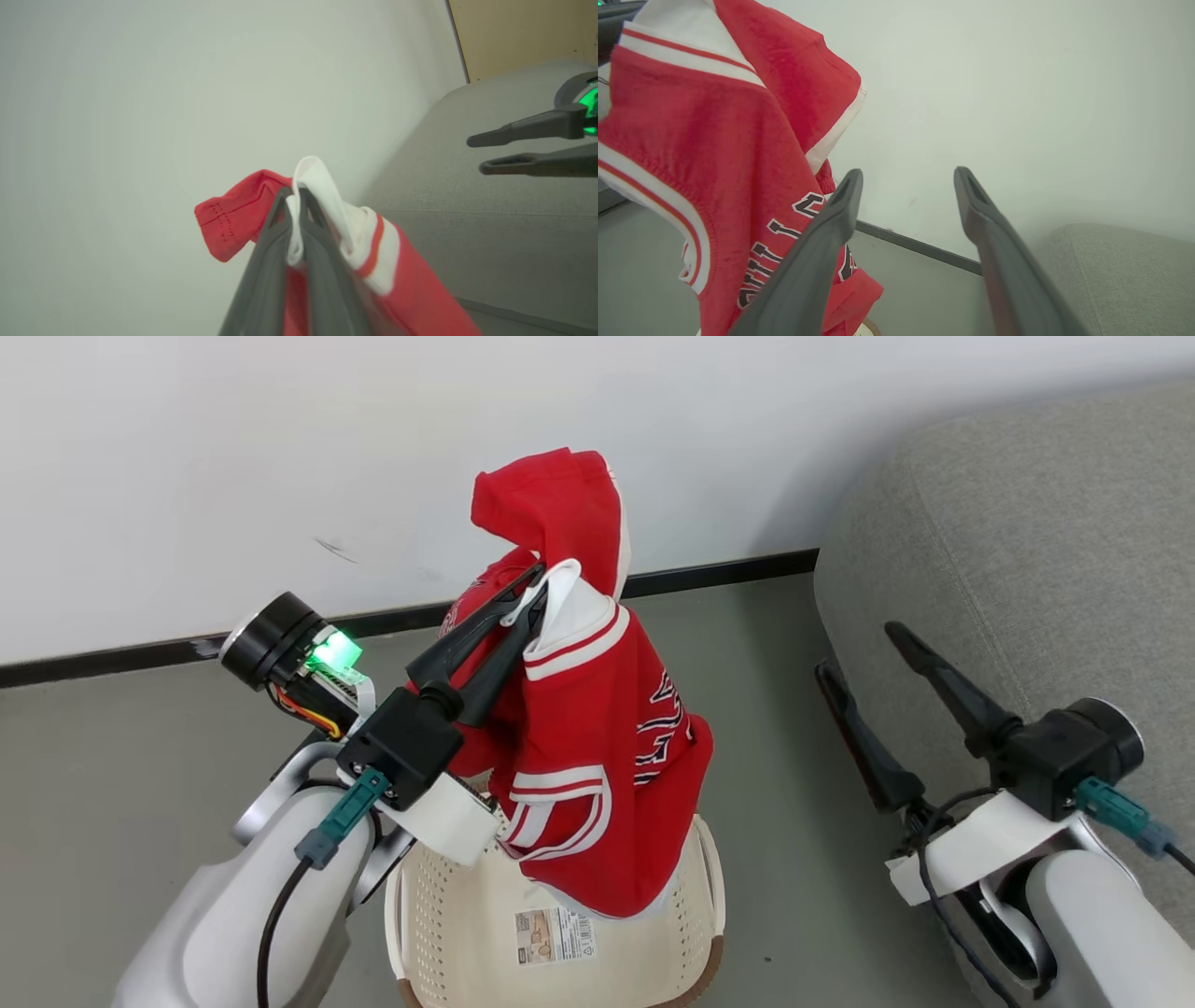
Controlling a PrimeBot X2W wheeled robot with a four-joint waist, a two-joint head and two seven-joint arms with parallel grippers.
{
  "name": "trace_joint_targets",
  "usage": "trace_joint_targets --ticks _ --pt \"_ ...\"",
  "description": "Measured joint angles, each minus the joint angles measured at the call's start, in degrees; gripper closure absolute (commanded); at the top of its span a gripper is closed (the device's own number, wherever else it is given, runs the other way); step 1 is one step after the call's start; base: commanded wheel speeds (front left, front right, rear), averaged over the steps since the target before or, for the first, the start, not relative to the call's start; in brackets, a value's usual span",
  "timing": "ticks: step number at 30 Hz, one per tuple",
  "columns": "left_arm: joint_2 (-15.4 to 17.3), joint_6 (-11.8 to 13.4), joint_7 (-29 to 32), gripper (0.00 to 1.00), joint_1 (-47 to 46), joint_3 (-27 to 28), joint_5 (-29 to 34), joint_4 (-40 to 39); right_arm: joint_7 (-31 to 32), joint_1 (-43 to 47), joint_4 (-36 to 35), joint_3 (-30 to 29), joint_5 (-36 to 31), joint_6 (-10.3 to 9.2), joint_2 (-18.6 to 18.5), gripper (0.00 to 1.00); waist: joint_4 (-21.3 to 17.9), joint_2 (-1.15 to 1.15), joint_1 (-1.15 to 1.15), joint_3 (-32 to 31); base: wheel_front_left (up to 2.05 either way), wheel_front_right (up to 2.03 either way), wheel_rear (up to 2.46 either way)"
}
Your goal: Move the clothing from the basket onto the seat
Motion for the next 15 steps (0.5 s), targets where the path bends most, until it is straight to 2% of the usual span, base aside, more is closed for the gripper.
trace_joint_targets --ticks 5,15 --pt "0.71 -1.4 1.55 1.0 -1.24 -2.31 -0.64 0.02 0.08 -0.92 0.3 5.78 2.36 0.03 -3.01 0.0 -0.53 0.0 0.0 -1.38 0.0 0.0 0.0" --pt "0.78 -2.25 4.47 1.0 -1.58 -6.87 -4.71 0.08 1.18 -1.25 0.45 9.94 6.98 0.03 -6.91 0.0 -2.11 0.0 0.0 -2.81 0.0 0.0 0.0"
